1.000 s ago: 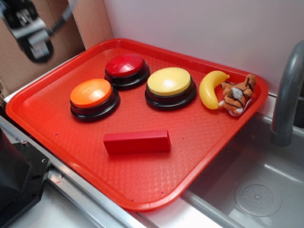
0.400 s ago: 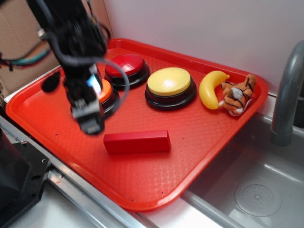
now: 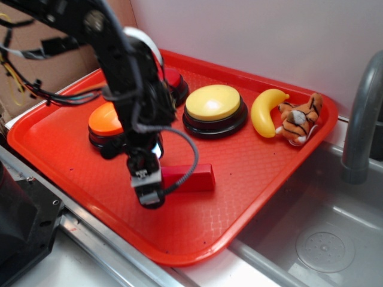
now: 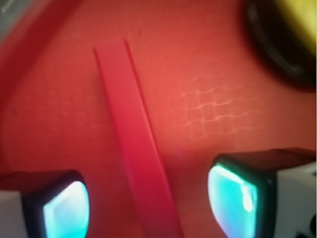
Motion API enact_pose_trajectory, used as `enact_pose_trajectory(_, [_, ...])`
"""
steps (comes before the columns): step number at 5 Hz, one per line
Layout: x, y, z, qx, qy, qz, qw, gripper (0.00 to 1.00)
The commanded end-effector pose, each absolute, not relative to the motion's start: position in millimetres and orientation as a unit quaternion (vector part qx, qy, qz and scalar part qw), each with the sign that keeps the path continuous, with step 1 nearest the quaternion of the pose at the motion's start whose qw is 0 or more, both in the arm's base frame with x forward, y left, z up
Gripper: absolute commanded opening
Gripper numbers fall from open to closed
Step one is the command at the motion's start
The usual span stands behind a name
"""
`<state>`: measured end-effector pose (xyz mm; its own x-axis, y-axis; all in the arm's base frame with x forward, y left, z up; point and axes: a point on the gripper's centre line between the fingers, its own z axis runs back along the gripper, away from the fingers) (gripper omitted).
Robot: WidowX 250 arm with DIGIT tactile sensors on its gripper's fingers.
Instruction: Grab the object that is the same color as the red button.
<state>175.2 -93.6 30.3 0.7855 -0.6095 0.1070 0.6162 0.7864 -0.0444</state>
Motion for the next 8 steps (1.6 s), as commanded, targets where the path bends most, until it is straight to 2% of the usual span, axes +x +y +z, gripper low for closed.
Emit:
enact_pose_trajectory(1, [180,-102,17,-0.004,-0.057,-0.327,0.943,0.0])
enact_pose_trajectory(2, [180,-99,22,-0.023,-0.066,-0.325,0.943,0.0])
enact_pose_trajectory(3, [186,-93,42,-0.002,-0.048,-0.296,0.954,0.0])
enact_pose_trajectory(4, [189,-78,92,-0.017,-0.036,-0.182,0.982,0.0])
enact_pose_trajectory(5, [186,-65,135,-0.009,-0.04,-0.102,0.994,0.0])
enact_pose_trajectory(6, [190,-40,173,-0.068,-0.035,-0.025,0.997,0.0])
enact_pose_trajectory(7, [197,-19,193,-0.102,-0.06,0.011,0.993,0.0])
enact_pose_trajectory(8, [196,-14,192,-0.086,-0.061,0.042,0.994,0.0])
